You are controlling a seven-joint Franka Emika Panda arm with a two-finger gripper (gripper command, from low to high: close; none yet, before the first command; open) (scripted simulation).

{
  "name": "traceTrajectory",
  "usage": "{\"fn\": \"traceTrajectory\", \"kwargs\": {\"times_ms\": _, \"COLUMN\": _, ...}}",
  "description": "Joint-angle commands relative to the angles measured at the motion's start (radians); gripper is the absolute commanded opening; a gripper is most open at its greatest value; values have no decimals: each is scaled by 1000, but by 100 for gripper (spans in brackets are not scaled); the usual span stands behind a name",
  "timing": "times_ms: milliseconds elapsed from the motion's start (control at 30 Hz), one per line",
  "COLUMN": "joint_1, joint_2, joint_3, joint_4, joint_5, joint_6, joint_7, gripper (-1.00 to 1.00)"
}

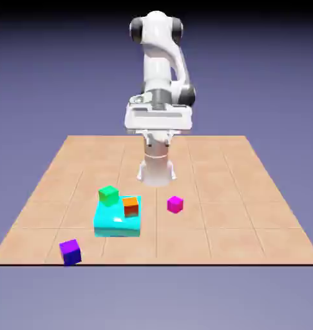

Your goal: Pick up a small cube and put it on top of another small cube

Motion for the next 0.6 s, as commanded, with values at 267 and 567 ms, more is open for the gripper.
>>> {"fn": "traceTrajectory", "kwargs": {"times_ms": 267, "joint_1": -105, "joint_2": 193, "joint_3": 326, "joint_4": -123, "joint_5": 48, "joint_6": -169, "joint_7": -257, "gripper": 0}}
{"fn": "traceTrajectory", "kwargs": {"times_ms": 567, "joint_1": -186, "joint_2": 343, "joint_3": 581, "joint_4": -218, "joint_5": 85, "joint_6": -300, "joint_7": -458, "gripper": 0}}
